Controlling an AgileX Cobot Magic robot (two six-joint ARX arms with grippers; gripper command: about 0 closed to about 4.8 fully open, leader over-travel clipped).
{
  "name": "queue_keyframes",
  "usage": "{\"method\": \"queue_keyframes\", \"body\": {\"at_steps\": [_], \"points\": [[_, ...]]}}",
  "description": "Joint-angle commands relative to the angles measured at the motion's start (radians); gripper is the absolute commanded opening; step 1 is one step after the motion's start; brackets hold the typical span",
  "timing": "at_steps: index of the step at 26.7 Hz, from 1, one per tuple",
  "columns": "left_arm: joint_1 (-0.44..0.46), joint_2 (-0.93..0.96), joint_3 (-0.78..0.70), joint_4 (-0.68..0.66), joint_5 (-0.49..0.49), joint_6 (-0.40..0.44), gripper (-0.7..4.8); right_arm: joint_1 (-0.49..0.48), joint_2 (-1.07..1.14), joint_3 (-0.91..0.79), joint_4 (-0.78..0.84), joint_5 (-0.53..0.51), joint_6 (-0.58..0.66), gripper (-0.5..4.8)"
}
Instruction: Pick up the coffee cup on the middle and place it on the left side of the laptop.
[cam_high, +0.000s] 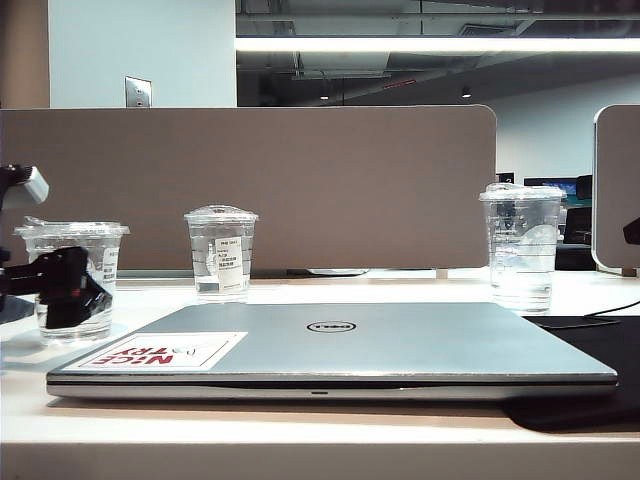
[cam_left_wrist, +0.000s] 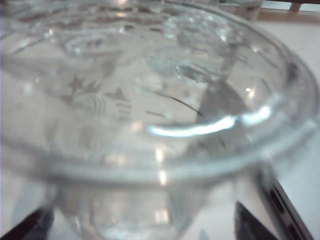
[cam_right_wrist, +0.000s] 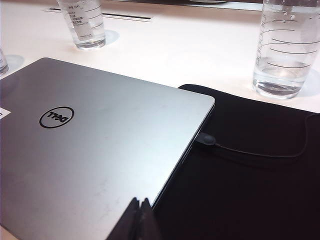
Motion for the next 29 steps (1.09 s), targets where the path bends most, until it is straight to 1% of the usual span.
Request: {"method": "queue_keyframes", "body": {"at_steps": [1,2,10,12,13,14,15,16,23,24,26,29], "points": [[0.002,-0.072,-0.055,0.036,0.007,0.001,4.76,0.002,-0.001,-0.004,0.018,0.001,0.0,-0.05],[0.002,-0.12,-0.088,0.036,0.007,0.002,4.76,0.001,-0.001,-0.004,0.018,0.001,0.0,-0.05],[0.002,-0.317,-0.219,0.036,0.026,0.0,4.74,0.001,-0.004,-0.004,0.017,0.002,0.0,-0.05],[0.002,-0.354,-0.237,0.014,0.034,-0.001,4.52,0.001,-0.01,-0.004,0.018,0.001,0.0,-0.05],[0.001,-0.382,-0.238,-0.019,0.048,-0.003,4.23,0.001,-0.013,-0.004,0.017,0.002,0.0,-0.05],[0.001,-0.412,-0.238,-0.043,0.079,-0.003,2.83,0.001,-0.023,-0.004,0.017,0.001,0.0,-0.05],[0.0,-0.428,-0.238,-0.048,0.08,-0.003,1.43,0.002,-0.025,-0.004,0.018,0.001,0.0,-0.05],[0.0,-0.451,-0.238,-0.045,0.089,-0.003,-0.08,0.002,-0.039,-0.004,0.014,0.001,0.0,-0.05],[0.0,-0.565,-0.238,-0.023,0.096,-0.008,-0.06,0.002,-0.11,-0.004,0.013,0.001,0.0,-0.05],[0.0,-0.579,-0.238,-0.021,0.093,-0.014,-0.06,0.002,-0.125,-0.004,0.013,0.001,0.0,-0.05],[0.0,-0.649,-0.237,0.015,0.093,-0.055,-0.06,-0.001,-0.179,-0.004,0.013,0.001,0.0,-0.05],[0.0,-0.718,-0.237,0.025,0.093,-0.072,-0.06,-0.008,-0.224,-0.004,0.013,0.001,0.0,-0.05]]}}
